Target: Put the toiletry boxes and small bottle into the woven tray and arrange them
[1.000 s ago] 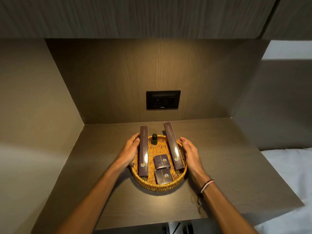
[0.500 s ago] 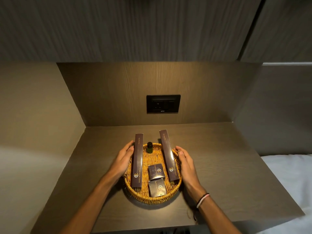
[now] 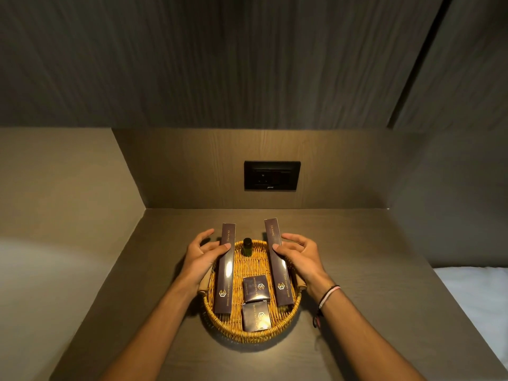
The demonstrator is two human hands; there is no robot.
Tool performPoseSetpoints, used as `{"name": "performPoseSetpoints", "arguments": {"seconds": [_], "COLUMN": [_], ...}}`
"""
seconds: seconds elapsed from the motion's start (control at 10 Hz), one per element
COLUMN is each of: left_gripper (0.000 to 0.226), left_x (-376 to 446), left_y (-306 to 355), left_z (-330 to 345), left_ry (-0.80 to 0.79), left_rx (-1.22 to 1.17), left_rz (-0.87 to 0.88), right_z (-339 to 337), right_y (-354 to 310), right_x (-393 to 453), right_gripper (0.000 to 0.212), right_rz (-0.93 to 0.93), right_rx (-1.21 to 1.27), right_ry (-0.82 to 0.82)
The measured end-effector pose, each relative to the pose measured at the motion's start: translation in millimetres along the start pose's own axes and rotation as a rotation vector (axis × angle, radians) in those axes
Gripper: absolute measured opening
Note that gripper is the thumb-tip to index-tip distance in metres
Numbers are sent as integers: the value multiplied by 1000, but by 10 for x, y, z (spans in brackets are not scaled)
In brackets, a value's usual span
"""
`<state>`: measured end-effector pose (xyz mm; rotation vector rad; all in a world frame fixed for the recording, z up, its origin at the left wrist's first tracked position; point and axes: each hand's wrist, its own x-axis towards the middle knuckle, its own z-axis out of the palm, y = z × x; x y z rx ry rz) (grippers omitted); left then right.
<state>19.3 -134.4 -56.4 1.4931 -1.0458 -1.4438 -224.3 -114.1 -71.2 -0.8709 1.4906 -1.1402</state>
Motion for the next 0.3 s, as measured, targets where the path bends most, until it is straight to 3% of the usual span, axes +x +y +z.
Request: {"name": "performPoseSetpoints", "arguments": {"seconds": [0.3], "left_gripper": [75], "left_x": [-71], "left_y": [11], "left_z": [-13], "left_ry": [39], "left_rx": [-31], "left_rz": [57], "right_z": [8], "right_y": [-61], "right_x": [-112], "right_gripper": [61], "right_rz": [-54], "right_rx": [-26], "right_ry": [22]}}
